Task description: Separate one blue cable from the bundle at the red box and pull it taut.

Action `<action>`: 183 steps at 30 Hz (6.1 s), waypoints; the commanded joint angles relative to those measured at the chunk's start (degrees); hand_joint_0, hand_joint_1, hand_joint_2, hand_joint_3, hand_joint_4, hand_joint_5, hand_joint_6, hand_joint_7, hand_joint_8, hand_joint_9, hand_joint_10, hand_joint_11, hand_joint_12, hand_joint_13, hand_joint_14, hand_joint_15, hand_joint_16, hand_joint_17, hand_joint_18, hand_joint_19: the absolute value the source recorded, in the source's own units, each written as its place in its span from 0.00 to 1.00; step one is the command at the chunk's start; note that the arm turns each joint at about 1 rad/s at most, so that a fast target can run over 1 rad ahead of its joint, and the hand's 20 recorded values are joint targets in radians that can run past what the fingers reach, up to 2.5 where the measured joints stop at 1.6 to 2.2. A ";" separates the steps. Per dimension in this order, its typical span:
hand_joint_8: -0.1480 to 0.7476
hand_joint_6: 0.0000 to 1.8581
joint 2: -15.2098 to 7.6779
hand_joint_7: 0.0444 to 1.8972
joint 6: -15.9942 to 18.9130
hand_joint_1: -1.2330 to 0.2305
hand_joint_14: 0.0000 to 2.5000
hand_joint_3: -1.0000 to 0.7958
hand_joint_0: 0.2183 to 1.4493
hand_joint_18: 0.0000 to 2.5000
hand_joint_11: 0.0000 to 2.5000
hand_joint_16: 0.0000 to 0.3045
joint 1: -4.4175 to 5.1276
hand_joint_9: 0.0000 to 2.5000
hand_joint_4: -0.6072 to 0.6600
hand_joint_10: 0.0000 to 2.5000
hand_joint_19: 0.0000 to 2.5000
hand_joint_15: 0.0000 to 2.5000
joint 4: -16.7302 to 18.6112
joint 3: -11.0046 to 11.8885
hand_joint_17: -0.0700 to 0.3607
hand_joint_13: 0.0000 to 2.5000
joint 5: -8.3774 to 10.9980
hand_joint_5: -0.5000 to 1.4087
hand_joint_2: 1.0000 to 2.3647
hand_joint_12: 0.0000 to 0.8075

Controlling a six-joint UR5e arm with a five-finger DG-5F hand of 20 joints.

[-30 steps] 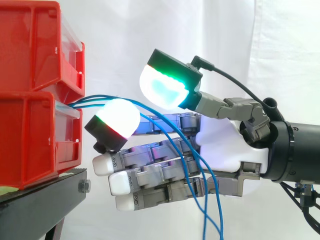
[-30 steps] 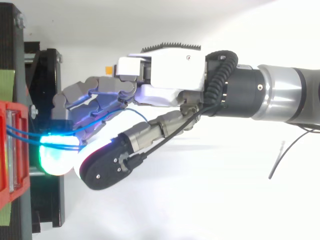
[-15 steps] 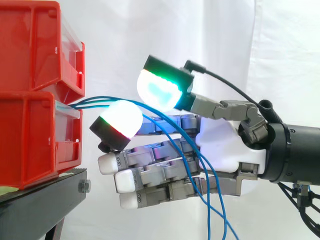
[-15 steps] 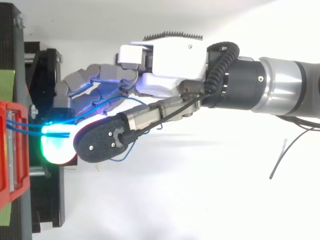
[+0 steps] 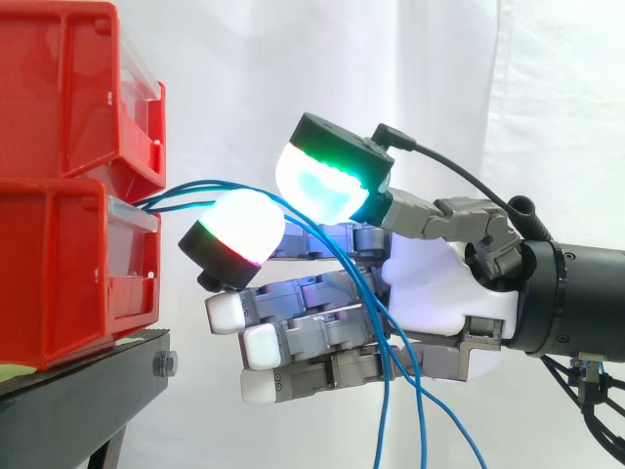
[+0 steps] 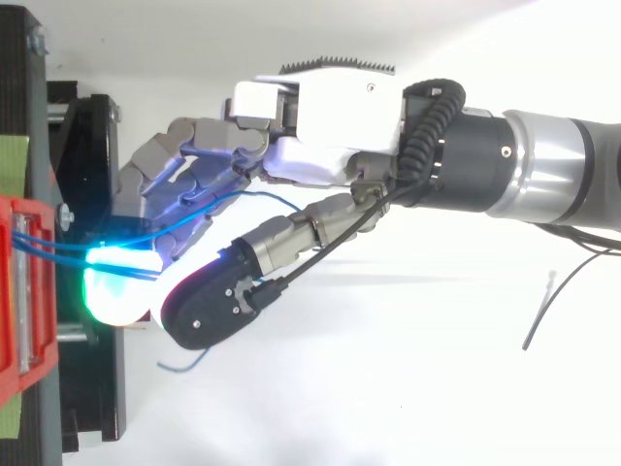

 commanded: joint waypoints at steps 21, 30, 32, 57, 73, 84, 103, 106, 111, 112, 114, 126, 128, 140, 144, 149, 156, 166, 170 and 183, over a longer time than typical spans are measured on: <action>0.51 0.48 0.00 0.43 -2.37 0.39 0.01 0.36 0.33 0.31 0.32 0.14 0.48 0.40 0.58 0.01 0.21 0.22 -0.75 -0.08 0.38 0.39 0.84 0.19 0.01 0.46; 0.49 0.50 0.00 0.49 -2.99 0.24 0.01 0.38 0.41 0.32 0.38 0.14 0.48 0.41 0.46 0.01 0.22 0.23 -1.89 -0.08 0.39 0.38 0.93 0.18 0.01 0.44; 0.49 0.51 -0.09 0.48 -2.99 0.24 0.01 0.36 0.43 0.32 0.41 0.14 0.48 0.42 0.43 0.01 0.22 0.24 -1.98 -0.17 0.38 0.39 1.02 0.18 0.01 0.44; 0.50 0.50 -0.09 0.50 -6.15 0.38 0.01 0.36 0.33 0.37 0.44 0.16 1.45 0.48 0.55 0.01 0.28 0.27 0.30 -2.10 0.42 0.42 4.27 0.20 0.01 0.47; 0.47 0.51 -0.09 0.45 -6.33 0.22 0.01 0.28 0.35 0.36 0.44 0.16 1.45 0.43 0.49 0.01 0.27 0.27 0.66 -2.10 0.41 0.39 4.18 0.19 0.00 0.44; 0.50 0.50 -0.09 0.44 -6.33 0.36 0.01 0.28 0.21 0.37 0.42 0.19 1.45 0.43 0.54 0.01 0.28 0.27 0.74 -2.19 0.46 0.39 4.27 0.19 0.00 0.48; 0.46 0.54 -0.09 0.49 -6.33 0.26 0.01 0.43 0.44 0.33 0.40 0.17 1.45 0.34 0.36 0.01 0.27 0.27 0.83 -2.19 0.43 0.36 4.27 0.16 0.01 0.44; 0.45 0.54 0.00 0.43 -6.33 0.27 0.01 0.36 0.47 0.32 0.40 0.17 1.45 0.34 0.34 0.01 0.27 0.27 0.74 -2.19 0.43 0.35 4.36 0.16 0.01 0.43; 0.44 0.52 0.00 0.40 -6.33 0.22 0.01 0.28 0.46 0.34 0.42 0.17 1.53 0.36 0.41 0.01 0.27 0.27 0.83 -2.19 0.43 0.37 4.27 0.16 0.00 0.43; 0.44 0.52 0.00 0.40 -6.33 0.21 0.01 0.28 0.44 0.34 0.43 0.16 1.53 0.37 0.43 0.01 0.27 0.28 0.83 -2.19 0.42 0.37 4.27 0.16 0.00 0.43; 0.44 0.51 0.00 0.40 -6.33 0.20 0.01 0.28 0.41 0.34 0.45 0.16 1.45 0.39 0.45 0.01 0.28 0.29 0.83 -2.19 0.42 0.38 4.27 0.17 0.00 0.43; 0.46 0.50 0.00 0.36 -6.33 0.55 0.01 0.28 0.27 0.36 0.47 0.18 1.45 0.45 0.51 0.01 0.32 0.32 0.83 -2.19 0.44 0.42 4.27 0.17 0.00 0.46; 0.45 0.50 0.00 0.38 -6.33 0.56 0.01 0.28 0.32 0.36 0.48 0.17 1.53 0.45 0.49 0.01 0.33 0.32 0.83 -2.19 0.43 0.42 4.27 0.17 0.00 0.45; 0.42 0.52 0.00 0.38 -6.33 0.23 0.01 0.32 0.43 0.36 0.56 0.17 1.53 0.46 0.40 0.01 0.31 0.32 0.74 -2.19 0.43 0.40 4.27 0.17 0.00 0.44; 0.41 0.52 -0.09 0.41 -6.33 0.20 0.01 0.28 0.46 0.37 0.62 0.17 1.45 0.48 0.42 0.00 0.31 0.33 0.66 -2.19 0.43 0.41 4.27 0.17 0.00 0.45; 0.41 0.52 0.00 0.44 -6.33 0.15 0.01 0.28 0.35 0.37 0.63 0.16 1.45 0.50 0.46 0.00 0.32 0.34 0.57 -2.19 0.42 0.41 4.36 0.19 0.00 0.45; 0.48 0.51 0.00 0.41 -5.89 0.32 0.01 0.28 0.19 0.40 0.61 0.19 1.53 0.55 0.50 0.00 0.33 0.33 0.30 -2.19 0.47 0.44 4.71 0.20 0.00 0.51; 0.41 0.49 0.00 0.44 -5.89 0.45 0.01 0.28 0.32 0.38 0.62 0.16 1.62 0.54 0.46 0.01 0.36 0.35 0.39 -2.19 0.42 0.44 4.71 0.20 0.00 0.46; 0.40 0.50 0.00 0.44 -5.89 0.16 0.01 0.28 0.30 0.36 0.62 0.17 1.62 0.51 0.47 0.01 0.35 0.36 0.39 -2.19 0.43 0.42 4.71 0.18 0.00 0.45; 0.41 0.51 0.00 0.39 -5.80 0.12 0.57 0.28 0.16 0.41 0.46 0.21 1.62 0.34 0.37 1.00 0.37 0.44 0.39 -2.19 0.49 0.52 4.71 0.17 0.00 0.44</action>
